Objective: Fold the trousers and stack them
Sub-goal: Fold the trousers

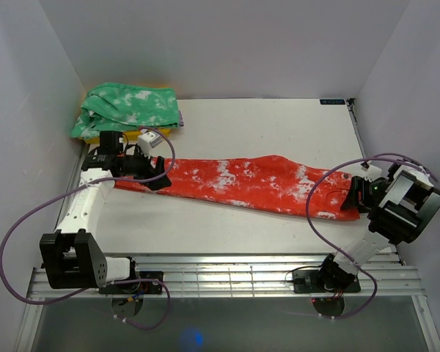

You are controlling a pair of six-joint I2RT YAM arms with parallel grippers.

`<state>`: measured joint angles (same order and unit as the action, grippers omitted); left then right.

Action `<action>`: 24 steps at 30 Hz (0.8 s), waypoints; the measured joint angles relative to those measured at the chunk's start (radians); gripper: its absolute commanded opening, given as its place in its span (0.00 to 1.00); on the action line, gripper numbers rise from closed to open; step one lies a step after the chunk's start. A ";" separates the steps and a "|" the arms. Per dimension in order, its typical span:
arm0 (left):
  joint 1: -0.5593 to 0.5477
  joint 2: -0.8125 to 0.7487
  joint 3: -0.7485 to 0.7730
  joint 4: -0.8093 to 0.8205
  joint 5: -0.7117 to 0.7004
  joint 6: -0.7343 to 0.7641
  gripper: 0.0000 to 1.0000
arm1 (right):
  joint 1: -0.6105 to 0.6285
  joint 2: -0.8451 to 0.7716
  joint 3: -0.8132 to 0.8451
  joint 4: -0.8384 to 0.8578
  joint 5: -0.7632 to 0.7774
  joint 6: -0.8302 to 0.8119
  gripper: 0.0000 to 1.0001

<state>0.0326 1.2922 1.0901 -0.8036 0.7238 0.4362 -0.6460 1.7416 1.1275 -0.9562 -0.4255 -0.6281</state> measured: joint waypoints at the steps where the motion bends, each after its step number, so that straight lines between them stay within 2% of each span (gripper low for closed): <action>1: -0.014 0.000 -0.018 0.014 0.003 -0.004 0.90 | 0.000 0.007 -0.007 0.003 -0.005 0.011 0.54; 5: -0.016 0.008 -0.087 0.079 0.006 -0.019 0.88 | -0.003 0.006 -0.015 0.008 -0.024 0.034 0.32; 6: -0.016 0.009 -0.111 0.100 0.005 -0.025 0.87 | -0.003 0.005 -0.015 0.008 -0.028 0.037 0.18; 8: -0.014 0.009 -0.158 0.137 0.003 -0.040 0.85 | -0.003 0.002 -0.007 0.003 -0.040 0.039 0.08; 13: -0.015 0.030 -0.234 0.184 -0.010 -0.070 0.76 | -0.002 -0.004 0.078 -0.048 -0.096 0.031 0.08; 18: -0.016 0.196 -0.209 0.217 -0.051 -0.096 0.66 | 0.001 -0.042 0.180 -0.048 -0.174 -0.036 0.08; 21: -0.016 0.311 -0.191 0.227 -0.079 -0.123 0.62 | 0.001 -0.094 0.149 0.000 -0.192 -0.106 0.08; 24: -0.013 0.378 -0.174 0.228 -0.081 -0.153 0.59 | 0.000 -0.138 0.024 0.078 -0.172 -0.171 0.08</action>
<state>0.0193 1.6699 0.9157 -0.5755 0.6430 0.2829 -0.6460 1.6035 1.1519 -0.8780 -0.5980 -0.7994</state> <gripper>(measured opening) 0.595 0.088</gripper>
